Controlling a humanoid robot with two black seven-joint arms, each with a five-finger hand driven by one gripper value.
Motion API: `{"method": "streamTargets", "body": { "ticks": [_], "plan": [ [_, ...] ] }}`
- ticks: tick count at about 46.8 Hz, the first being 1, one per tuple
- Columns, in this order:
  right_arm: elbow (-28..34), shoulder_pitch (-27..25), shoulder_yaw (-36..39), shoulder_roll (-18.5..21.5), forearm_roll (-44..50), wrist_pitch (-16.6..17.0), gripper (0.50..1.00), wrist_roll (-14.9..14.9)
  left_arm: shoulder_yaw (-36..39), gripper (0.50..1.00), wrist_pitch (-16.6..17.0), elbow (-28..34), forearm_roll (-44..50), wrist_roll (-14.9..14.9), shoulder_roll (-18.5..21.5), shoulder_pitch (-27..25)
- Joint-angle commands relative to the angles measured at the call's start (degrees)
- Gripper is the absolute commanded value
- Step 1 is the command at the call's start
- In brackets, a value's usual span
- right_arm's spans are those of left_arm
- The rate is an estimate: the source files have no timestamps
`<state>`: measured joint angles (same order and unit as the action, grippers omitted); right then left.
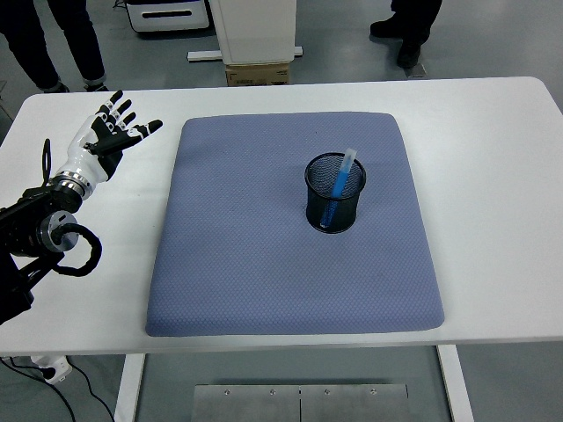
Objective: Left hand places marker in pen holder
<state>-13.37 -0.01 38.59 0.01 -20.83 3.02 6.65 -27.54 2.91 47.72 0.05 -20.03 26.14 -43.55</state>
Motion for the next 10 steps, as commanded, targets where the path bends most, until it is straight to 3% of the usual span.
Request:
{"method": "streamTargets", "body": {
  "ticks": [1, 10],
  "plan": [
    [-0.08, 0.01, 0.17, -0.01, 0.00, 0.06, 1.000, 0.03, -0.94, 1.000, 0.00, 0.00, 0.21, -0.01, 0.84, 1.36],
    [-0.08, -0.08, 0.08, -0.01, -0.09, 0.06, 1.000, -0.15, -1.29, 1.000, -0.09, 0.00, 0.21, -0.01, 1.28, 2.76]
  ]
}}
